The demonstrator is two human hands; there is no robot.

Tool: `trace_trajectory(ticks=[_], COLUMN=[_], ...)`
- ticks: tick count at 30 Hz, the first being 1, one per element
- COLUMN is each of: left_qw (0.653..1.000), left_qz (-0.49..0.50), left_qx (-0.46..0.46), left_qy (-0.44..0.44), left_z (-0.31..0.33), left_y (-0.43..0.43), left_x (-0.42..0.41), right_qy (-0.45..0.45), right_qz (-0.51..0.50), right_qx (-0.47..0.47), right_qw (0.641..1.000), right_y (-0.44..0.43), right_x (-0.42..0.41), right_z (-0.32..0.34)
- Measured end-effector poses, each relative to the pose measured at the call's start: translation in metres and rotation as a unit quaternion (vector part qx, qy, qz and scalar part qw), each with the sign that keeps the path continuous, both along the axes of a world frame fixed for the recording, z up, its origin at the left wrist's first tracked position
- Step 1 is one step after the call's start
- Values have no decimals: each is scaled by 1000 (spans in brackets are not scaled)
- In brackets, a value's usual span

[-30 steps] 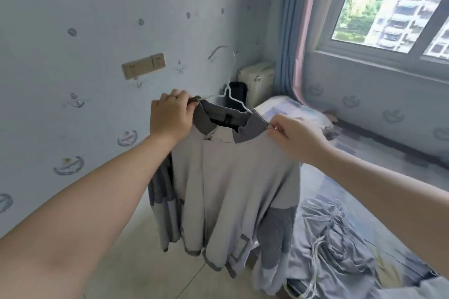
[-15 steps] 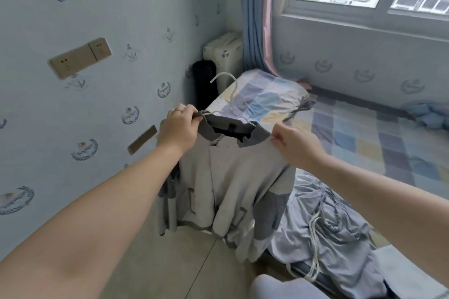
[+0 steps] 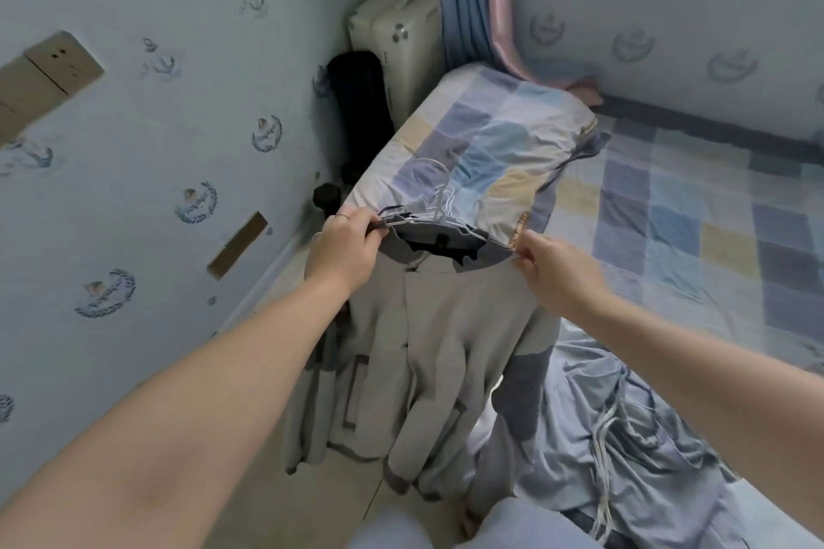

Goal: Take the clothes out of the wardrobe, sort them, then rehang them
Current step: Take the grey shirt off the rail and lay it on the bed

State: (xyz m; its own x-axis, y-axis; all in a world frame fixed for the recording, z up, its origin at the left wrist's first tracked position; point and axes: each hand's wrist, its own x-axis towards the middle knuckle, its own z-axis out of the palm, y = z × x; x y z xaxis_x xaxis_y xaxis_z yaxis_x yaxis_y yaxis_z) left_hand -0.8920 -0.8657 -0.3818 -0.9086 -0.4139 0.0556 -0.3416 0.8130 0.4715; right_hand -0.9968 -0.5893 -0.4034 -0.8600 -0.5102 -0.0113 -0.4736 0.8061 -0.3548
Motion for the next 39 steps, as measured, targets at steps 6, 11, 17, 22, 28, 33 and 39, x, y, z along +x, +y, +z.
trace_trajectory(ticks=[6,11,17,22,28,33,39], left_qw=[998,994,988,987,980,968,955], left_qz=[-18,-35,-64,-60,-75,-82,-94], left_qx=[15,42,72,83,55,30,42], left_qy=[-62,-92,-116,-124,-177,-237,-279], left_z=[-54,-125,-235,-318,-387,-384,-330], left_y=[-34,-65,-90,-102,-104,-97,-66], left_x=[-60,-123,-184,-225,-243,-215,-158], right_qy=[-81,-106,-125,-152,-203,-278,-283], right_qz=[-64,-134,-204,-222,-218,-213,-128], right_qx=[15,14,8,21,12,31,110], right_qw=[995,985,971,963,955,936,944], right_y=[-34,-68,-96,-109,-120,-115,-97], right_x=[-50,-92,-141,-169,-191,-171,-126], right_z=[-66,-133,-230,-311,-374,-366,-315])
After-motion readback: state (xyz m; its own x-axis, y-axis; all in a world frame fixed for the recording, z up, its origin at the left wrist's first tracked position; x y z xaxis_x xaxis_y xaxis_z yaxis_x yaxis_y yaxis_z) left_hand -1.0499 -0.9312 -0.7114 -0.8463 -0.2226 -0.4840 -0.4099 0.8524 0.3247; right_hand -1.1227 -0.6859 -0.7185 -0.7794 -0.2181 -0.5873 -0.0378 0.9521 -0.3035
